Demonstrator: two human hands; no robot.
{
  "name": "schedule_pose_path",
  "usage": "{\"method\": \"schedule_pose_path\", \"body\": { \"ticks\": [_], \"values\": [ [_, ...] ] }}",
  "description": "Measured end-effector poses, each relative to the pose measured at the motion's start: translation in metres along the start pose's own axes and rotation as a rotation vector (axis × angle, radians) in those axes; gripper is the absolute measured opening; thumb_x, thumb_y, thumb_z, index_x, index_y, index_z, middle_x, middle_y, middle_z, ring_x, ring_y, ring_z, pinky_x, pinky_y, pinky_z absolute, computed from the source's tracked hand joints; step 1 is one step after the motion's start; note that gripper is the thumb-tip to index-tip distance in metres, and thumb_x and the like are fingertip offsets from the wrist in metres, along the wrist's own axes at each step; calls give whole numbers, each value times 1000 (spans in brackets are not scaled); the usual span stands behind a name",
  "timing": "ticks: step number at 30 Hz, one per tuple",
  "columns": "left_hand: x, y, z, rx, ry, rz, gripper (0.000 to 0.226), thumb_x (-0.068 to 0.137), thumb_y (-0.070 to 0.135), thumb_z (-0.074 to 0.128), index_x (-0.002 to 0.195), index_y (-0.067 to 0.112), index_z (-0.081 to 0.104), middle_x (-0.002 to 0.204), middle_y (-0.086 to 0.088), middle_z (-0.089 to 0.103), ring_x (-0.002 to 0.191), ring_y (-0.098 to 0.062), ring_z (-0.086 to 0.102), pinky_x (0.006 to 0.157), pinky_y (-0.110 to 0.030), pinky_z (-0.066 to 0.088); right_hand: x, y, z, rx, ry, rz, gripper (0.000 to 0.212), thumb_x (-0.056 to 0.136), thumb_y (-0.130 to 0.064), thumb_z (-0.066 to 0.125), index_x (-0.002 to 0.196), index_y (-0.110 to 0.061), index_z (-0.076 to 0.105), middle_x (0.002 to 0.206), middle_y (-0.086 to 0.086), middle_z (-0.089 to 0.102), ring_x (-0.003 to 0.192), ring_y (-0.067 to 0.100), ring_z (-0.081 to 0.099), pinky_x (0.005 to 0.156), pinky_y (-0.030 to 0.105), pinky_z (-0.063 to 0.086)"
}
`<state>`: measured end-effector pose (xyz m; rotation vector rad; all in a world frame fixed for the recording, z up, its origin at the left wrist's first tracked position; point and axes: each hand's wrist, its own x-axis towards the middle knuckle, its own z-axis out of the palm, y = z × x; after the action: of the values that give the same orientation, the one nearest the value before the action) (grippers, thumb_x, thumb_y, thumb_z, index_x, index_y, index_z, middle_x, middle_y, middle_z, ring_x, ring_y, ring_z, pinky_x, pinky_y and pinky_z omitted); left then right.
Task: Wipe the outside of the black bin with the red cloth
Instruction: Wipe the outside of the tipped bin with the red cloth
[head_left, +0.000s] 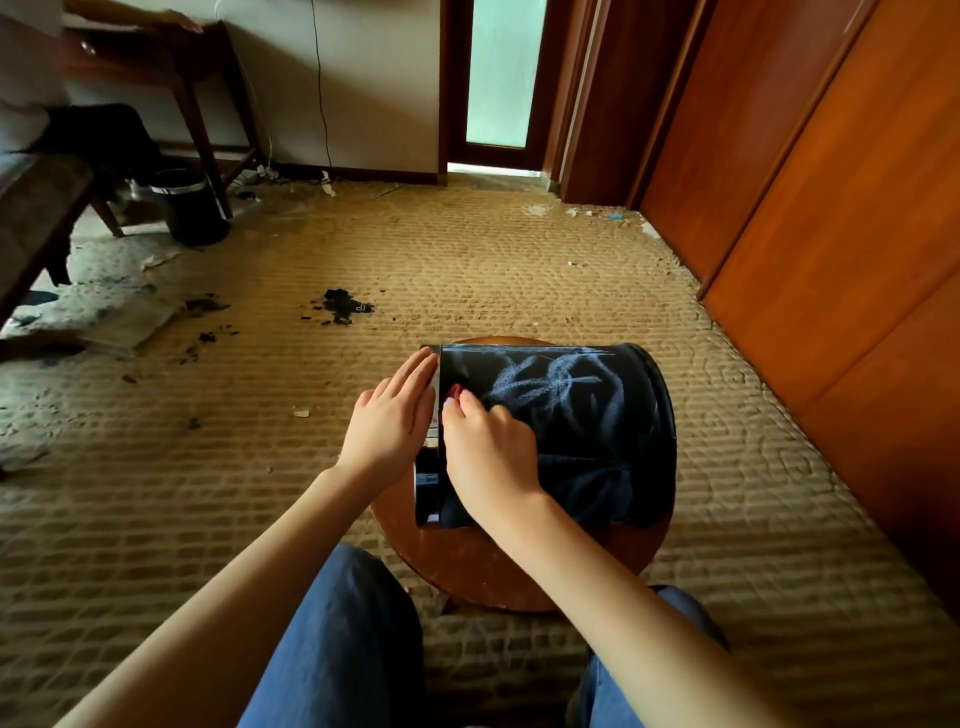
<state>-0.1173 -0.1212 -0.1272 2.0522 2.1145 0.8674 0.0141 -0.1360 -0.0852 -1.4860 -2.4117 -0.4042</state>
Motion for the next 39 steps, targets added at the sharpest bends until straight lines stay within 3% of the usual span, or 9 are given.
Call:
{"method": "schedule_pose_path", "body": {
  "ticks": [2, 5, 9, 16, 20, 24, 30, 36, 39],
  "values": [
    [-1, 1, 0, -4, -3, -3, 70, 91, 54, 7, 148, 25, 35, 156, 9, 29, 135, -18, 41, 101, -38, 34, 11, 1, -12, 25, -63, 17, 11, 72, -12, 71, 83, -14, 73, 76, -2, 68, 59, 22, 65, 44, 26, 46],
    [-1, 3, -1, 11, -17, -24, 74, 89, 56, 2, 149, 26, 31, 157, 11, 24, 136, -17, 39, 101, -36, 32, 29, 1, -14, 4, -102, 6, 19, 88, -8, 53, 102, -10, 66, 94, 3, 67, 84, 27, 67, 61, 32, 51],
    [1, 2, 0, -12, -24, -26, 74, 88, 57, 3, 150, 26, 29, 158, 10, 23, 136, -18, 39, 103, -37, 33, 17, -9, -8, -60, 34, 12, 13, 67, -12, 66, 76, -13, 76, 64, -4, 63, 48, 16, 58, 38, 21, 39],
    [-5, 4, 3, -41, 10, -16, 70, 90, 52, 6, 149, 23, 31, 157, 8, 25, 134, -20, 41, 99, -37, 35, 5, 15, -8, 54, -15, -28, 13, 68, -13, 77, 81, -14, 72, 72, -2, 66, 53, 24, 61, 40, 25, 42],
    [-2, 6, 3, -35, 7, -39, 74, 88, 54, 4, 149, 23, 31, 157, 8, 24, 134, -22, 41, 100, -39, 34, 20, 8, -15, 19, -117, 33, 20, 91, -7, 50, 105, -8, 65, 95, 5, 65, 83, 30, 65, 61, 34, 49],
    [-1, 4, 4, -80, -8, -43, 76, 85, 57, 4, 150, 24, 28, 158, 9, 21, 136, -20, 38, 101, -38, 32, 8, -13, -17, -60, -119, -20, 9, 69, -12, 68, 75, -13, 74, 65, -1, 63, 50, 17, 58, 39, 20, 40],
    [-6, 4, 7, -84, 19, -25, 68, 91, 52, 8, 149, 24, 32, 157, 10, 24, 136, -17, 39, 98, -38, 36, 34, 32, -27, 55, -206, 4, 27, 92, -7, 47, 113, -12, 62, 112, 6, 61, 103, 31, 60, 76, 34, 48],
    [-5, 0, 9, -108, 21, -27, 67, 91, 51, 10, 148, 23, 33, 157, 9, 25, 136, -15, 39, 98, -36, 36, 8, 9, -16, -138, -153, -131, 22, 66, -12, 72, 87, -9, 75, 70, 0, 64, 53, 18, 60, 40, 23, 42],
    [-4, 2, 8, -109, 25, -19, 62, 94, 47, 14, 148, 22, 33, 157, 9, 25, 137, -16, 38, 98, -37, 35, 10, 25, -22, -21, -206, -116, 27, 84, -11, 57, 109, -13, 66, 96, 1, 64, 79, 26, 63, 56, 30, 46]
  ]
}}
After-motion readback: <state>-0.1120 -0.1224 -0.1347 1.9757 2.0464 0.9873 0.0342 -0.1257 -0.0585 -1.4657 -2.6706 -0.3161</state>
